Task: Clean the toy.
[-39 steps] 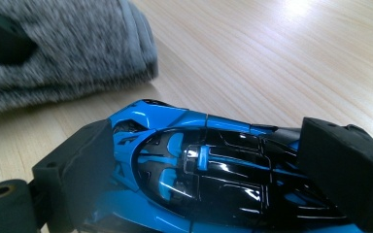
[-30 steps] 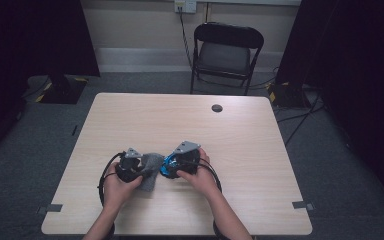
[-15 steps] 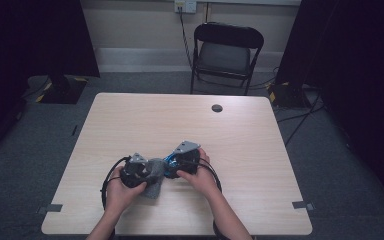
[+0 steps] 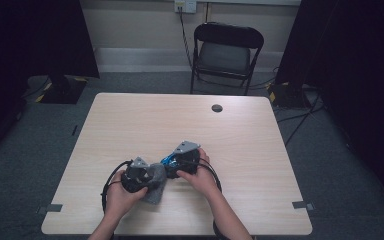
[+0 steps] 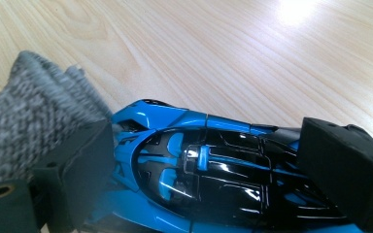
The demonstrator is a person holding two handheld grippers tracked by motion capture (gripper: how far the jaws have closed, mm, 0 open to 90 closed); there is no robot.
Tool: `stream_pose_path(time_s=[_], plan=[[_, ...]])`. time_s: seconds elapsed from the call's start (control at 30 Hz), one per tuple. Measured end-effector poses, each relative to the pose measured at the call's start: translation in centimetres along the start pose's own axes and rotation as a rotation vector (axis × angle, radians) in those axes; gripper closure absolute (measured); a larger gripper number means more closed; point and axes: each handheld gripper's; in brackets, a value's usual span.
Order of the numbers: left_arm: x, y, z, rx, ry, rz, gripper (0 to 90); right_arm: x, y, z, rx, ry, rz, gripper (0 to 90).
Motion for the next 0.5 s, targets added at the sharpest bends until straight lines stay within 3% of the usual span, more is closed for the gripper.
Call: stream_pose_path(time_s=[0.5], plan=[[0.2, 1.4, 0.6, -0.049, -0.029, 0.035, 72.2, 0.0, 0.0, 0.0, 0.001, 0.002, 0.0, 6.4]])
Point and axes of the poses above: each handheld gripper's, and its own axes: z roughly forward along the jaws, x roughly out of its top, y roughly to its right, and after that the axes turned 12 degrees about -x, right-handed
